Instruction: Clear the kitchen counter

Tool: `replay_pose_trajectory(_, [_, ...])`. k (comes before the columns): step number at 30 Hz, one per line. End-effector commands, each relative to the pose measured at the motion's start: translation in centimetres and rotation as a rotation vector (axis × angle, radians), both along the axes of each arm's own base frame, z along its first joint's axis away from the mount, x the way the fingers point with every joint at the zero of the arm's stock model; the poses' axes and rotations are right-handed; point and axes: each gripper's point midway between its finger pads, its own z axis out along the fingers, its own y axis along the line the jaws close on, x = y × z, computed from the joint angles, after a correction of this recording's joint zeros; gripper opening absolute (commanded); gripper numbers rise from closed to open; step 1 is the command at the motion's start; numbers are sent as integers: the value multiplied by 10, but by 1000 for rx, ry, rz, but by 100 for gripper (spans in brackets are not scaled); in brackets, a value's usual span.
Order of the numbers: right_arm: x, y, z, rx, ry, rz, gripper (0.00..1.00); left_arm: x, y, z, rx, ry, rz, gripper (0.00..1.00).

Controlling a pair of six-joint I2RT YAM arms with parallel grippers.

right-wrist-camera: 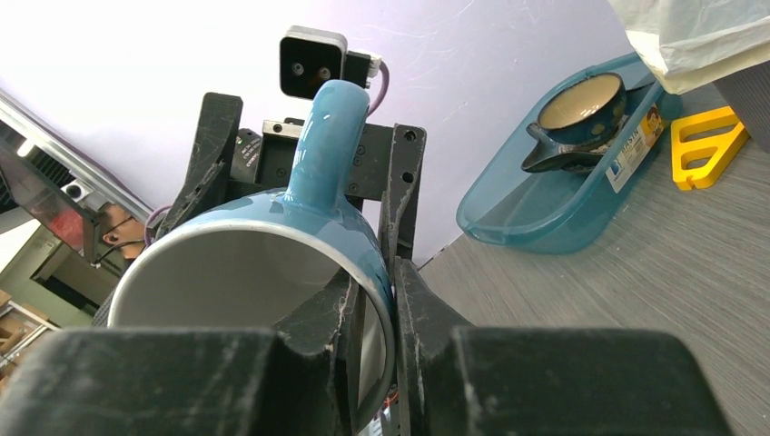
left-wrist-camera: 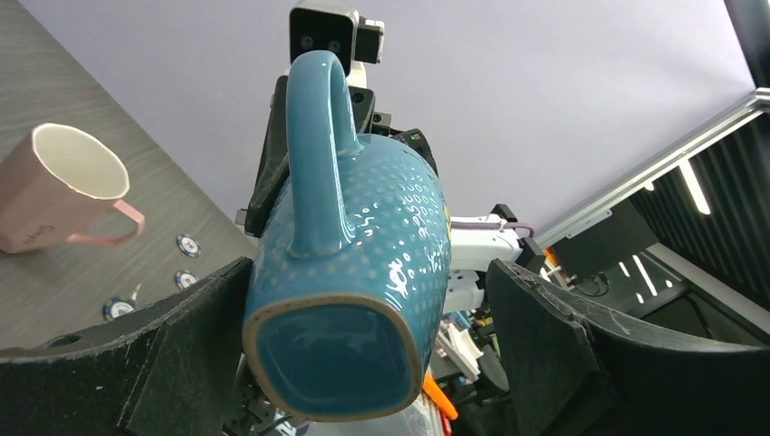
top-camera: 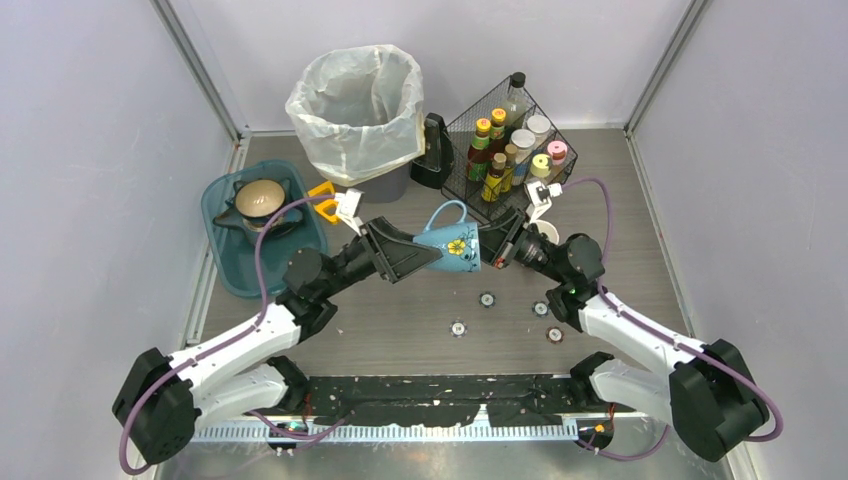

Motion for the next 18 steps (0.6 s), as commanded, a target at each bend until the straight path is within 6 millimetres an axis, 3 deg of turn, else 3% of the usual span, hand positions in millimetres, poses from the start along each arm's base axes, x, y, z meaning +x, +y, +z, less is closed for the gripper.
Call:
replay_pose_trajectory(1, [-6,-6,29,83,-103,-6,6,-13,-1,37,-99,-67,-48,97])
replay_pose_trajectory(4, [-6,-7,28,86,-102,-7,5,-14,-2,35,-96,-61,-58,93])
replay_pose_trajectory(8, [-5,-5,26,83,-97,0,5,-16,-1,34,-96,-69,-51,79])
replay_pose_trajectory(10, [-5,-4,24,81,-92,4,5,-15,1,35,-96,-82,-39,64])
replay_pose_trajectory(14, [-4,-4,18,76,-74,2,13,-12,3,32,-62,-108,1,25])
replay_pose_trajectory(16, [-3,-6,15,69,-69,-11,25,-10,6,29,-30,-117,33,6])
replay_pose_trajectory(17, [0,-6,10,56,-60,-23,30,-9,9,28,-11,-126,54,0])
replay_pose_trajectory(18, [1,-8,9,53,-59,-36,41,-7,11,26,14,-133,76,0])
